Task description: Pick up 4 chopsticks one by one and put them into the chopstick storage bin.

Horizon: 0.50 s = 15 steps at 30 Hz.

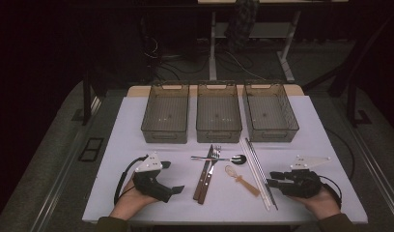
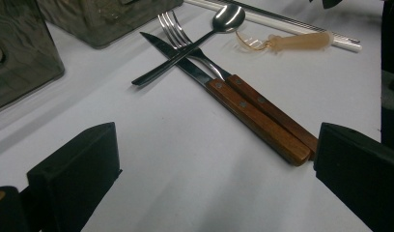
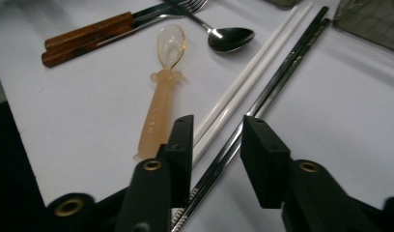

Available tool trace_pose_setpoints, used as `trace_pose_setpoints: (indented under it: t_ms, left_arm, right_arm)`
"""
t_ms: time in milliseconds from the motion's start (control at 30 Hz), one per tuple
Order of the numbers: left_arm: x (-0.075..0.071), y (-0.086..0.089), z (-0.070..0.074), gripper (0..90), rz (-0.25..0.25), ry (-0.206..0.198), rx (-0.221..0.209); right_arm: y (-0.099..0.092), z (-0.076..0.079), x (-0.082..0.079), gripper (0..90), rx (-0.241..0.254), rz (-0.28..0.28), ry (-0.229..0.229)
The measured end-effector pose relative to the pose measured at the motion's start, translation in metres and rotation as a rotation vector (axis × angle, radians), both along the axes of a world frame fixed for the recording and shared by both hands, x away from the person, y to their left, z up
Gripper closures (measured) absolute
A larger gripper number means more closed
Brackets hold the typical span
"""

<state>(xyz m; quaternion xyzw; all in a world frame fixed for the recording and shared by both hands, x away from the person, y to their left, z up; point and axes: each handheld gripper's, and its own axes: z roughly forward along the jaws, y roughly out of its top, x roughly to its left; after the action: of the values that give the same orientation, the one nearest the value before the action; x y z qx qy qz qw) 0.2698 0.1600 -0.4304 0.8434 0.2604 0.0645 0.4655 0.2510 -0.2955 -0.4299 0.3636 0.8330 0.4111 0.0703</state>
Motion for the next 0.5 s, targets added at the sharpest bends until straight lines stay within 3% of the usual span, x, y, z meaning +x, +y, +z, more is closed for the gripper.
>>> trace_pose_setpoints:
  t_ms: [233, 500]
  left_arm:
    - [0.0, 0.0, 0.001, 0.8, -0.002, -0.004, -0.003]
    - [-0.001, 0.0, 0.001, 0.9, -0.002, -0.007, -0.006]
  right_arm:
    - [0.009, -0.002, 0.0, 85.2, -0.042, 0.052, 0.027]
    - [0.013, -0.006, 0.001, 89.1, -0.084, 0.075, 0.046]
